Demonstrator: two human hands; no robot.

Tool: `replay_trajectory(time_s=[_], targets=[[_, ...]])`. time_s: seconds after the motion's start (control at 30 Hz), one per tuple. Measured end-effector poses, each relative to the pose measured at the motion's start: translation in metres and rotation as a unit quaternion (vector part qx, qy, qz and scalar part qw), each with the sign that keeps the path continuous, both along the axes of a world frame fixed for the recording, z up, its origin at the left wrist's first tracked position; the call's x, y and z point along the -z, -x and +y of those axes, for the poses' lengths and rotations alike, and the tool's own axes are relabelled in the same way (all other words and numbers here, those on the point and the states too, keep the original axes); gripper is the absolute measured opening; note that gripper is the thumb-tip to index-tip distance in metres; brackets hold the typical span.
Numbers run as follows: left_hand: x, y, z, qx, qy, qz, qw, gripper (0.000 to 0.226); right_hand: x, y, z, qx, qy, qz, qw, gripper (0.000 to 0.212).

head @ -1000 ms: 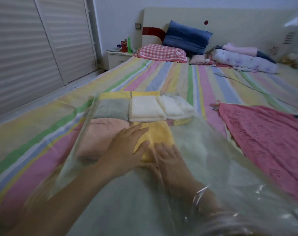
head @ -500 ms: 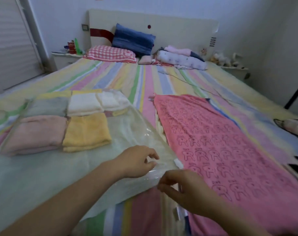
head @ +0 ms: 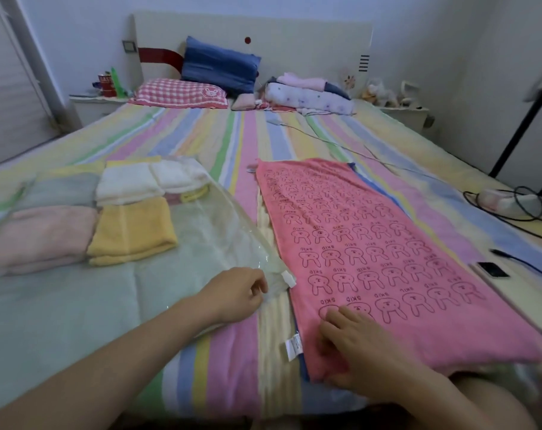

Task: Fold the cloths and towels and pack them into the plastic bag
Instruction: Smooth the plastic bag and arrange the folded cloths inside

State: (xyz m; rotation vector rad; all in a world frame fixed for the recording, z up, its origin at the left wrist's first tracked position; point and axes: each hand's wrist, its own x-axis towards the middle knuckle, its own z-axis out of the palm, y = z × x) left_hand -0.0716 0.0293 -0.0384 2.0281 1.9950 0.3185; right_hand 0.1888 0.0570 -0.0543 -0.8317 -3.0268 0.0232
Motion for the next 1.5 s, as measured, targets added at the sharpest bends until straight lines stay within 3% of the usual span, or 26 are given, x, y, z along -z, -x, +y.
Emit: replay_trajectory(time_s=[0.13,0.23,0.33,0.43,0.57,0.67,0.7,0.8,0.87,0.97,1.1,1.2,1.3,1.4,1.5], targets=[[-0.004,-0.028,-0.008,0.069,-0.025,-0.068,0.995,0.016,-0.008,-0.008,0.008,0.056,0.118,0.071,0.989,0.034],[-0.011,-0.051,-0.008,0.101,-0.056,-0.102,0.988,0.025,-0.026,-0.013,0.017,0.152,0.206,0.161,0.953,0.028],[-0.022,-0.069,0.000,0.084,-0.075,-0.166,0.980,0.031,-0.042,-0.013,0.027,0.237,0.226,0.279,0.903,0.034],[-0.031,-0.078,0.014,0.037,-0.047,-0.246,0.968,0.028,-0.050,-0.009,0.035,0.254,0.239,0.317,0.882,0.032],[-0.041,-0.086,0.029,0.029,-0.061,-0.235,0.970,0.028,-0.051,-0.005,0.032,0.255,0.239,0.330,0.877,0.029],[-0.044,-0.090,0.033,0.070,-0.075,-0.211,0.972,0.010,-0.052,-0.007,0.025,0.248,0.267,0.374,0.853,0.019],[-0.044,-0.089,0.035,0.076,-0.083,-0.202,0.973,0.010,-0.051,-0.010,0.023,0.246,0.273,0.371,0.853,0.027],[-0.052,-0.084,0.037,0.071,-0.122,-0.211,0.967,0.018,-0.047,-0.021,0.021,0.250,0.198,0.274,0.908,0.050],[-0.062,-0.078,0.040,0.060,-0.169,-0.229,0.957,0.023,-0.041,-0.028,0.023,0.276,0.088,0.169,0.942,0.049],[-0.085,-0.067,0.044,0.045,-0.231,-0.277,0.932,0.007,-0.028,-0.038,0.035,0.312,-0.029,0.165,0.935,0.020],[-0.112,-0.047,0.039,0.026,-0.279,-0.317,0.906,0.012,-0.011,-0.050,0.053,0.336,-0.083,0.190,0.919,0.011],[-0.124,-0.023,0.032,-0.016,-0.325,-0.322,0.889,0.010,-0.014,-0.054,0.060,0.374,-0.054,0.228,0.897,0.014],[-0.134,0.007,0.025,-0.075,-0.373,-0.323,0.867,0.012,-0.028,-0.049,0.061,0.389,0.020,0.338,0.857,0.019],[-0.140,0.039,0.014,-0.124,-0.388,-0.323,0.854,0.014,-0.054,-0.036,0.052,0.314,0.158,0.504,0.789,0.032],[-0.127,0.069,-0.006,-0.169,-0.342,-0.324,0.866,0.019,-0.087,-0.022,0.030,0.226,0.233,0.556,0.765,0.039]])
